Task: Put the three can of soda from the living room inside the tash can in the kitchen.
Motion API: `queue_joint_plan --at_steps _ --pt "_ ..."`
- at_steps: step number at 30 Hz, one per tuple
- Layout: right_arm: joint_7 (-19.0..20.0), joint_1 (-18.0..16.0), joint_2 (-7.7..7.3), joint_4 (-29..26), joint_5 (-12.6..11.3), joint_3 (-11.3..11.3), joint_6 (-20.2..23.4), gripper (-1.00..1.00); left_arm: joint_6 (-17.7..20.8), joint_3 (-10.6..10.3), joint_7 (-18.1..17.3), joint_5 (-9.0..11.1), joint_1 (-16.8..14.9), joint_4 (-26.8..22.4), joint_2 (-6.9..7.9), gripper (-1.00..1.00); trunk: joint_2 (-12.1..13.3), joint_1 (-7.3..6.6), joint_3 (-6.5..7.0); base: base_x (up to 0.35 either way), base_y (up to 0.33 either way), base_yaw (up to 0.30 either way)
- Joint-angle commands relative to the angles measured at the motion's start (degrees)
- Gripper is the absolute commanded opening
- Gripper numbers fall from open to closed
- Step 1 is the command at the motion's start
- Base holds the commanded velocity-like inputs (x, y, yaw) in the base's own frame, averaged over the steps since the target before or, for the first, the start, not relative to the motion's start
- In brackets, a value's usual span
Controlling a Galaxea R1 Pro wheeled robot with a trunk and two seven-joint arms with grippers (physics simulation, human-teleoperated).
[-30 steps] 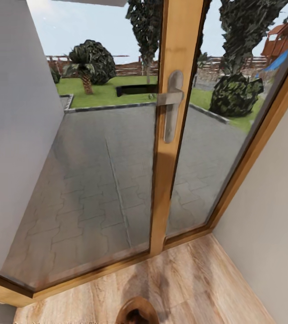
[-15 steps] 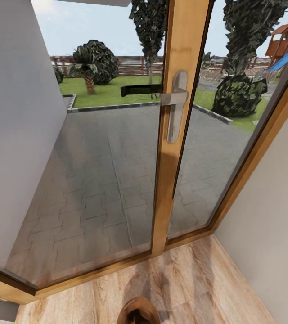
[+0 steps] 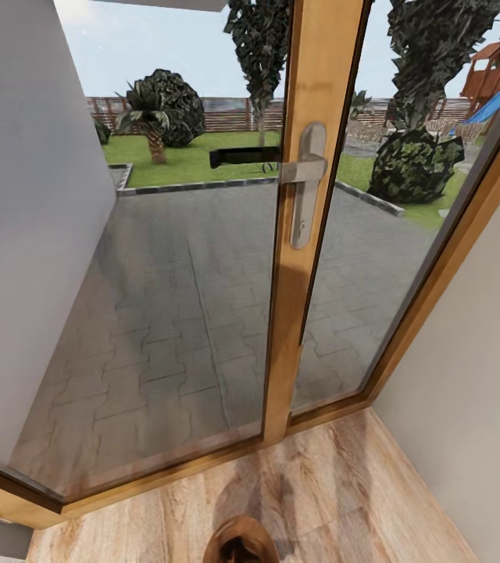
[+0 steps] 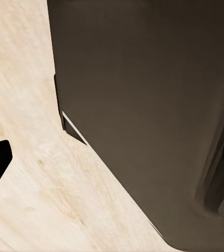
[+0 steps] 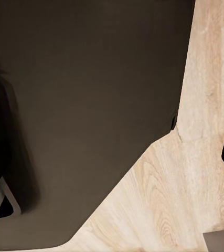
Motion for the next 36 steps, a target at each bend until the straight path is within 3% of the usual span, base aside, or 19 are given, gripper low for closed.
queue_joint_plan --at_steps 1,9,22,36 --pt "0.0 0.0 0.00 0.0 0.0 0.0 0.0 1.00 0.0 0.0 0.0 0.0 0.0 0.0 0.00 1.00 0.0 0.00 0.00 0.000 0.000 0.000" --pt "0.0 0.0 0.00 0.0 0.0 0.0 0.1 1.00 0.1 0.0 0.0 0.0 0.0 0.0 0.00 1.00 0.0 0.00 0.00 -0.014 0.028 0.000" --pt "0.0 0.0 0.00 -0.1 0.0 0.0 0.2 1.00 0.0 0.0 0.0 0.0 0.0 0.0 0.00 1.00 0.0 0.00 0.00 -0.122 0.263 0.000" --pt "0.0 0.0 0.00 0.0 0.0 0.0 0.2 1.00 -0.4 -0.1 -0.4 -0.1 0.0 0.0 0.06 1.00 0.0 0.00 0.00 0.022 0.097 0.000"
